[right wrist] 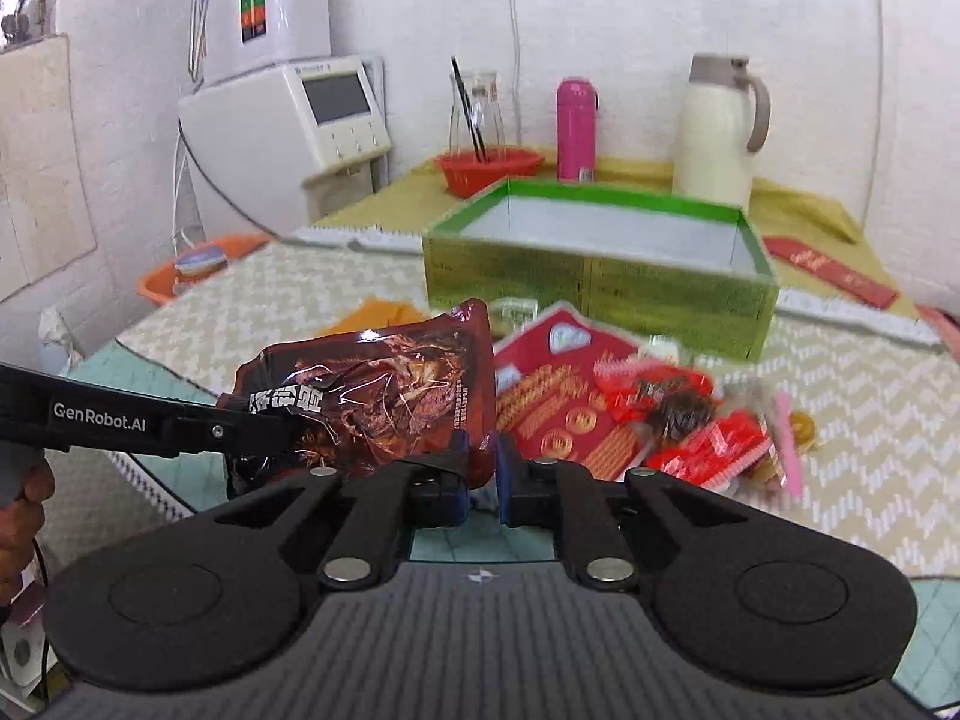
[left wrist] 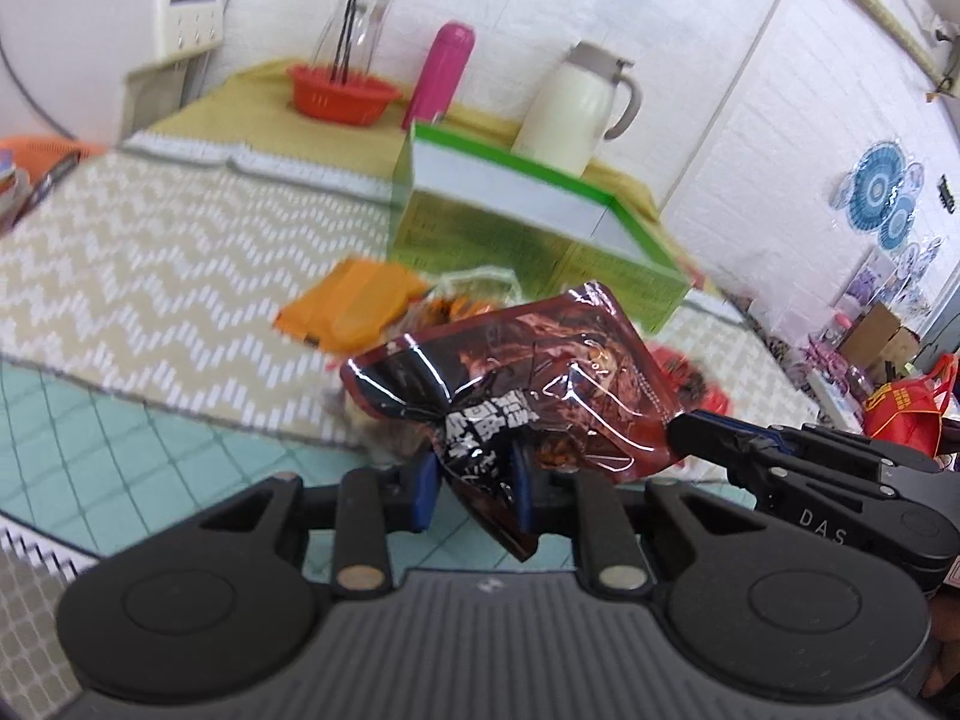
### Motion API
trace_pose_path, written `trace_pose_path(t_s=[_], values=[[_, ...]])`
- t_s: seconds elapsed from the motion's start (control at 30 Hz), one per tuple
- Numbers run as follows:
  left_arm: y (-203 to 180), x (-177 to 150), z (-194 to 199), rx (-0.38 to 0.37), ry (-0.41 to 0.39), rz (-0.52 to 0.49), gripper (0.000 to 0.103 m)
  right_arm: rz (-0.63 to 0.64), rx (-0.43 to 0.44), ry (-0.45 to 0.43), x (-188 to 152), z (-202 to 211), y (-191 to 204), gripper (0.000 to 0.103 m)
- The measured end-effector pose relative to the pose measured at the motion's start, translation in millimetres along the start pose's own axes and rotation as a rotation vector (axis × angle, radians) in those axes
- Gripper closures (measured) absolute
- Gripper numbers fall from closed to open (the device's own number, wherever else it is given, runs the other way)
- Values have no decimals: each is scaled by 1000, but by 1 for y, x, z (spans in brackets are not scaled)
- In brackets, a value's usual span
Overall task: Organize snacks
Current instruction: 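Lift the dark jerky pouch and carry it over the green box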
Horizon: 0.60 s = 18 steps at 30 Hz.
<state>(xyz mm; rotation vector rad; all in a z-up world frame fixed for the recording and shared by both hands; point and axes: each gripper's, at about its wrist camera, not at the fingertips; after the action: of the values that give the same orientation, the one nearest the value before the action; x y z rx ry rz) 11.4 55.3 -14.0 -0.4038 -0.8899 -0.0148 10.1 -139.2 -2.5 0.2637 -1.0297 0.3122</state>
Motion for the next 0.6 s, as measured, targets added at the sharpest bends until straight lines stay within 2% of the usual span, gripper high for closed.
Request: trace_pose_path(t_s=[0.17,0.3,0.47,0.6], values=[[-14,45,9,-35,-91,-51,87,27,-29,-103,36,4,-8,86],[-25,91,-7,-36,-149,-98,87,-13,-45,-158,68,-11,-29,86],[-27,137,-53,-48,-124,-109,87,-81,-91,-176,91,-48,-61,86],[-25,159,-98,-46,-82,-104,87,-142,-111,-152,97,-79,-84,86]])
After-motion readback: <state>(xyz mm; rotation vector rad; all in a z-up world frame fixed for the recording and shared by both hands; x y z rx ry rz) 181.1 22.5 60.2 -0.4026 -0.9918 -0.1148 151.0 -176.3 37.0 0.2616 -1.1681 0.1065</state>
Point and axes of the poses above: each gripper's, at about its wrist camera, not at the fingertips, and z roughly against the way its jaws point, y to its left, x to its top, and after that the axes turned 2 degrees about -z, right-handed
